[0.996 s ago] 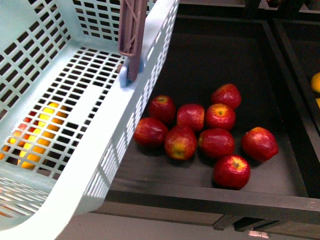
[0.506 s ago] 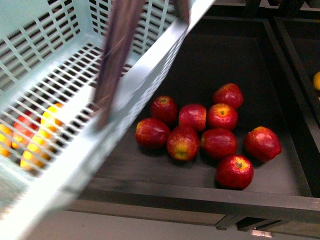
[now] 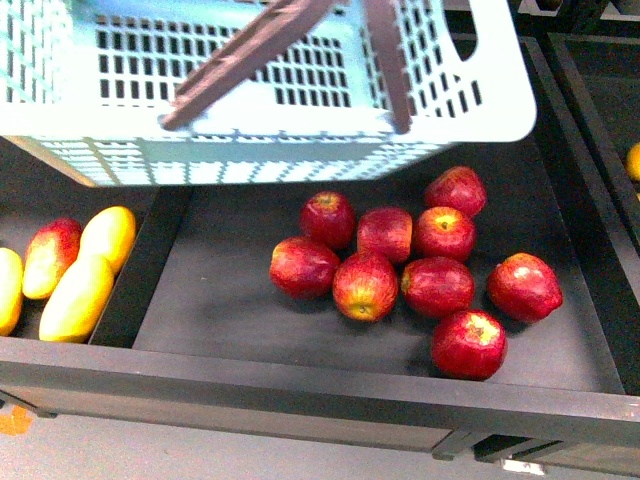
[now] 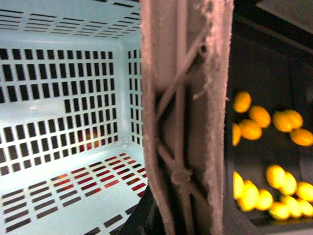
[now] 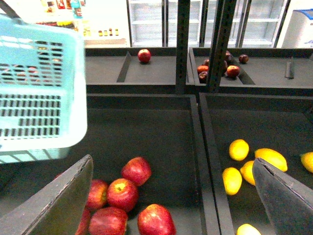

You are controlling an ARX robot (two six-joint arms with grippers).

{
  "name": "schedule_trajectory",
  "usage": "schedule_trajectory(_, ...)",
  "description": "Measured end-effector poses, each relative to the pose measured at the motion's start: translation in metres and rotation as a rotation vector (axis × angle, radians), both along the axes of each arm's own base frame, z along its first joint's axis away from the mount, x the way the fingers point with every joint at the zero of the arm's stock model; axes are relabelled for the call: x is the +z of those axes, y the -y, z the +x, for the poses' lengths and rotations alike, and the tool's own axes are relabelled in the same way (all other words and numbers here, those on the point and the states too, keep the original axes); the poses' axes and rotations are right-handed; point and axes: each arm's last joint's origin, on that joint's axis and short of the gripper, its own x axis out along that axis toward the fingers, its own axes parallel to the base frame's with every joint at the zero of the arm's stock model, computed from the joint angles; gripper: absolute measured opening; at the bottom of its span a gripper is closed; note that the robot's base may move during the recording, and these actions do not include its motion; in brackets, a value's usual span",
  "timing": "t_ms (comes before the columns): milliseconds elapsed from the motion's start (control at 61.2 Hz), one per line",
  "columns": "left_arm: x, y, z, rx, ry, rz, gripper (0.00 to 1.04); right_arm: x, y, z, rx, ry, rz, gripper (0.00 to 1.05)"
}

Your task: Pick lemon and mango into basket

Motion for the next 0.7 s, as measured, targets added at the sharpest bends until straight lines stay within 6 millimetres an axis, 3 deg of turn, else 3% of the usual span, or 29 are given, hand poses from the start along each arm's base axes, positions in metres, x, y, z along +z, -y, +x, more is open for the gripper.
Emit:
schedule_trajectory(147,0.004,0.039,-0.001,-0.078,-0.091,-0.111,0.06,0.000,0.000,0.000,0.000,0.000,0.000,0.96)
schedule_trajectory(278,0.014,0.056,-0.011,-0.135,-0.106,-0.185,0.06,0.000,0.000,0.000,0.000,0.000,0.000,0.96)
schedule_trajectory(523,0.024,0.068,-0.033,-0.205,-0.119,-0.263,0.06,0.000,0.000,0.000,0.000,0.000,0.000,0.96)
schedule_trajectory(702,0.024,0.066,-0.031,-0.189,-0.112,-0.259,0.06,0.000,0.000,0.000,0.000,0.000,0.000,0.96)
